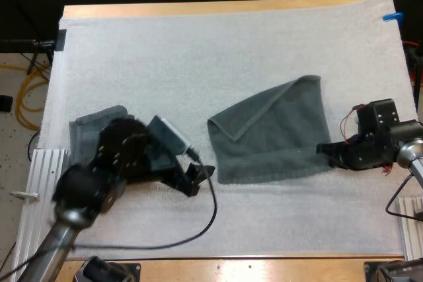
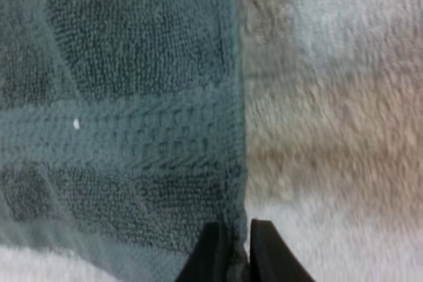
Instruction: Pick towel from pile fold and stack
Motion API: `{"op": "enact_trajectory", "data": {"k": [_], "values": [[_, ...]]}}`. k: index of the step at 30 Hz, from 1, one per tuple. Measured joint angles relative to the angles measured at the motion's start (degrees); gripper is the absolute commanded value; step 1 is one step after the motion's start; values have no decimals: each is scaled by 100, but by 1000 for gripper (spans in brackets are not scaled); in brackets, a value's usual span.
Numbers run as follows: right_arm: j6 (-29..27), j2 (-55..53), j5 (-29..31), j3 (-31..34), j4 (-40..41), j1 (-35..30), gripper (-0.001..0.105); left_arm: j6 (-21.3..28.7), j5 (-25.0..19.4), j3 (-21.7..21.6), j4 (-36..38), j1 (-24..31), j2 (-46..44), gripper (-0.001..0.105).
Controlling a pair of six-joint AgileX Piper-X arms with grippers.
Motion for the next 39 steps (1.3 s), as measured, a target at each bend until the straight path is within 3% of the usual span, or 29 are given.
{"op": "enact_trajectory", "data": {"k": [11, 18, 25, 27, 30, 36, 39], "values": [[-42, -47, 14, 359, 167, 0, 0, -449, 3, 0, -36, -940, 2060, 73], [-42, -47, 14, 743, 48, 0, 0, -1257, -643, 0, -753, -985, 3241, 73], [-42, -61, 24, 781, -98, 0, 0, -1494, -607, 0, -1252, -985, 3897, 73], [-42, -97, 24, 781, -96, 0, 0, -1540, -423, 0, -1308, -985, 4037, 71], [-42, -126, 26, 781, -102, 0, 0, -1632, -150, 0, -1422, -985, 4218, 57], [-42, -124, 30, 781, -209, 0, 0, -1678, -87, 0, -1518, -985, 4289, 0], [-42, -215, -3, 788, -400, 0, 0, -1666, 14, 0, -1512, -985, 4260, 0]]}}
